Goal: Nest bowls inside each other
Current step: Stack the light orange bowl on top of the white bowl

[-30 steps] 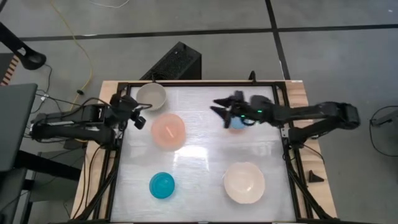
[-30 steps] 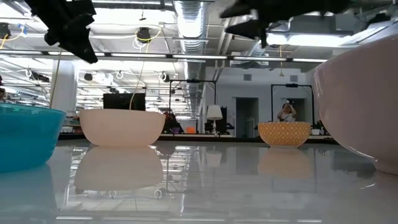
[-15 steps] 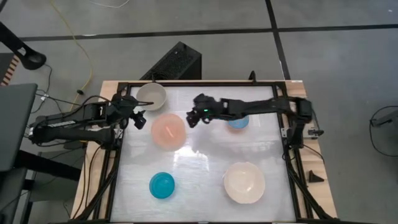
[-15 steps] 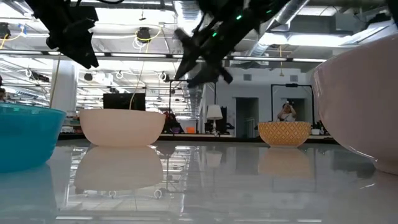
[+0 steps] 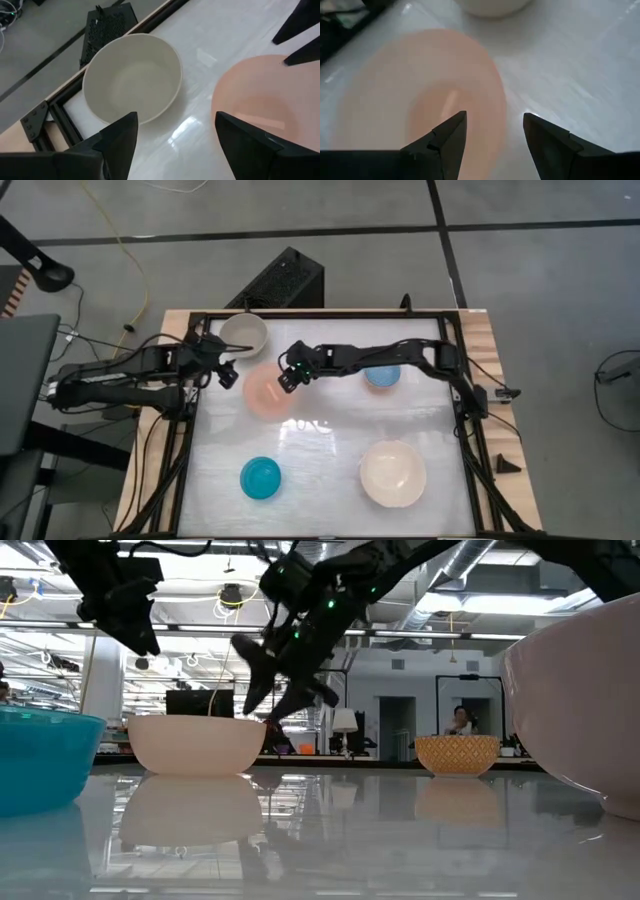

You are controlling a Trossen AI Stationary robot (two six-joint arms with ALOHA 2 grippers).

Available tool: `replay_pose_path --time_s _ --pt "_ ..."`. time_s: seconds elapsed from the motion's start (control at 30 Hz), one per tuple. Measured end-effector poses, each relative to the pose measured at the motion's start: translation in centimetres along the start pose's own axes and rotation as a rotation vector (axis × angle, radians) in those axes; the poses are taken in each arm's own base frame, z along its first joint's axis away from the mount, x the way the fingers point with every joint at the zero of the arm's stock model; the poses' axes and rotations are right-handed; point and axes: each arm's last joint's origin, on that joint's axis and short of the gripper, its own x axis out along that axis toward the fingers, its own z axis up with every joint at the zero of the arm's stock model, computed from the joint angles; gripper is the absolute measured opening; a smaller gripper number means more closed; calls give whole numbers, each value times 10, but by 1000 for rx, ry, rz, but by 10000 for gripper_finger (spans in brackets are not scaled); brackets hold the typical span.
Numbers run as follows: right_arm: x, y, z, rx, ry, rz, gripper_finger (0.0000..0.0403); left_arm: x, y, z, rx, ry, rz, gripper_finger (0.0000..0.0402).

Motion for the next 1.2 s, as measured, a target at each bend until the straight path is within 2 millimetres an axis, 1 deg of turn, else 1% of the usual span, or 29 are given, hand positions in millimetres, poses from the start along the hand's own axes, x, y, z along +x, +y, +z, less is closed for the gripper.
replay_pose_path --time_s 0.17,0.23,0.3,0.37,0.4,0.47,0.53,0.57,0.6,0.73,0.77,0.83,0.9,0.97,1.1,1.17,1.2 --pt "17 -2 -14 9 49 -30 232 2 -1 -1 3 16 3 255" --pt "23 -1 -20 8 75 -16 231 2 -2 -1 5 20 1 255" --pt "28 0 -27 0 111 -5 221 2 -2 -1 5 20 0 255" --pt "29 3 -31 -2 123 6 193 2 -2 -1 6 20 1 255" --pt "29 4 -33 -7 134 10 172 2 -2 -1 13 20 0 255" --pt "28 7 -34 -10 139 23 117 2 -1 -1 25 20 1 255" --pt "24 8 -35 -18 160 20 53 2 -1 -1 32 21 1 255" --pt "20 8 -33 -23 160 27 33 2 -1 -1 33 22 3 255" --pt "15 9 -29 -34 153 33 31 2 -1 -1 35 24 5 255" --pt "-16 5 -12 -15 196 59 32 2 -1 -2 40 31 13 255" --pt "-29 3 -7 -22 213 64 32 2 -1 -2 40 32 12 255" --pt "-60 3 1 -63 256 92 32 2 -1 -2 40 32 10 255" --pt "-95 4 3 -97 317 116 32 2 -1 -2 36 33 8 255" --pt "-126 5 -3 -127 370 128 32 2 -1 -2 21 32 8 255" --pt "-184 -1 -22 -101 371 177 33 2 -1 -2 7 27 8 255" --pt "-214 -6 -39 -57 353 214 33 2 -1 -2 12 27 9 255" --pt "-225 -10 -51 -30 358 225 33 2 -1 -2 12 27 9 255"
